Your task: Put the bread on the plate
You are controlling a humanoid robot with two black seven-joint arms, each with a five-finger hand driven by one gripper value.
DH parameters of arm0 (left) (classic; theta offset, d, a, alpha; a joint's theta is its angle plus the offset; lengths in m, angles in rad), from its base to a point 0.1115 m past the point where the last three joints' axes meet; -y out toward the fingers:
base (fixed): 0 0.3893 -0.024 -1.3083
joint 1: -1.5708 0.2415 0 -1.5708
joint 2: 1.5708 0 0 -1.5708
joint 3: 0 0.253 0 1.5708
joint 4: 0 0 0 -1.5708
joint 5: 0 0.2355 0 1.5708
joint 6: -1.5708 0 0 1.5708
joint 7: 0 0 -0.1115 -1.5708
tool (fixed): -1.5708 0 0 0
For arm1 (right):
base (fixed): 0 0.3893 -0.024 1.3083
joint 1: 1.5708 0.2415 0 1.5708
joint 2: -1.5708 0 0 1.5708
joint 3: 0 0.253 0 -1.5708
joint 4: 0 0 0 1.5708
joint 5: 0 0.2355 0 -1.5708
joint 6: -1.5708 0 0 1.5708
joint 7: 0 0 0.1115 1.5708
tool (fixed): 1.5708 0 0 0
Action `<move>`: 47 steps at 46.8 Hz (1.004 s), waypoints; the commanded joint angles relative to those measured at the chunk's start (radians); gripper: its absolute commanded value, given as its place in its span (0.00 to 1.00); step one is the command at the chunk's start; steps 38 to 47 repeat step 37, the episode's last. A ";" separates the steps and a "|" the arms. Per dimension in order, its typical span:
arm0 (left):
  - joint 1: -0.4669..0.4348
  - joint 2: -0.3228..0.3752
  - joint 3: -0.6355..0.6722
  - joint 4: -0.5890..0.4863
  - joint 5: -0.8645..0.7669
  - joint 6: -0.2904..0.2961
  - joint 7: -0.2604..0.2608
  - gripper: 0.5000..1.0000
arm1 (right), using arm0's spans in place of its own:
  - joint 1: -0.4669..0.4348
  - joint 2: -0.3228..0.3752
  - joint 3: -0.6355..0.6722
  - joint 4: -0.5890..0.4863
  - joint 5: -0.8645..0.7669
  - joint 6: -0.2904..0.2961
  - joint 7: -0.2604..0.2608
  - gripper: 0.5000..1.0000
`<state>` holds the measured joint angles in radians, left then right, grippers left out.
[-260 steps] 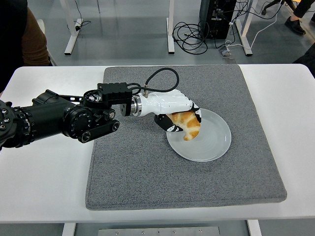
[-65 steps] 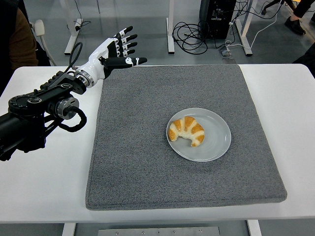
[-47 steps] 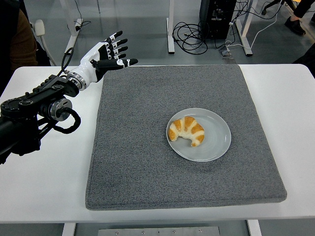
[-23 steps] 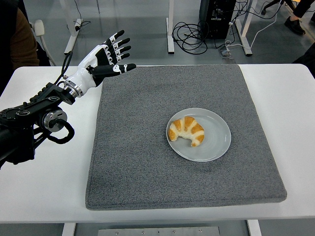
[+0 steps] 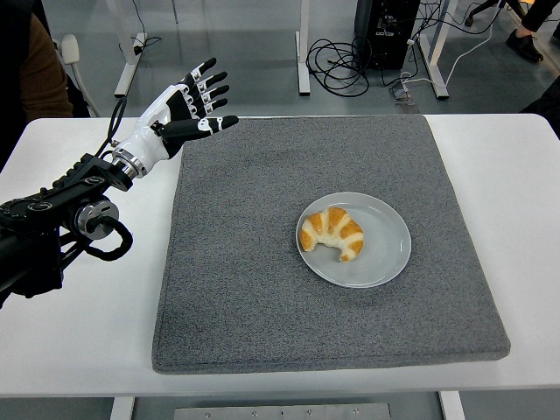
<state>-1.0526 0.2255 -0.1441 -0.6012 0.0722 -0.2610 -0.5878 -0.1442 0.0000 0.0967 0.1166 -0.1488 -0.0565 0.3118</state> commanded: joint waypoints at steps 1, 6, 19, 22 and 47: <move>-0.003 0.002 0.000 0.000 0.000 0.000 0.002 0.93 | 0.000 0.000 0.000 0.000 0.000 0.000 0.000 1.00; -0.001 0.003 -0.002 0.000 -0.002 0.000 0.003 0.93 | 0.000 0.000 0.000 0.000 0.000 0.000 0.000 1.00; 0.009 -0.006 -0.063 0.000 -0.003 -0.001 0.003 0.93 | 0.000 0.000 0.000 0.000 0.000 0.000 0.000 1.00; 0.016 -0.009 -0.083 -0.002 -0.002 -0.001 0.003 0.93 | 0.000 0.000 0.000 0.000 0.000 0.000 0.000 1.00; 0.020 -0.012 -0.103 -0.002 -0.002 -0.001 0.003 0.93 | 0.002 0.000 0.005 0.009 0.000 0.001 0.001 1.00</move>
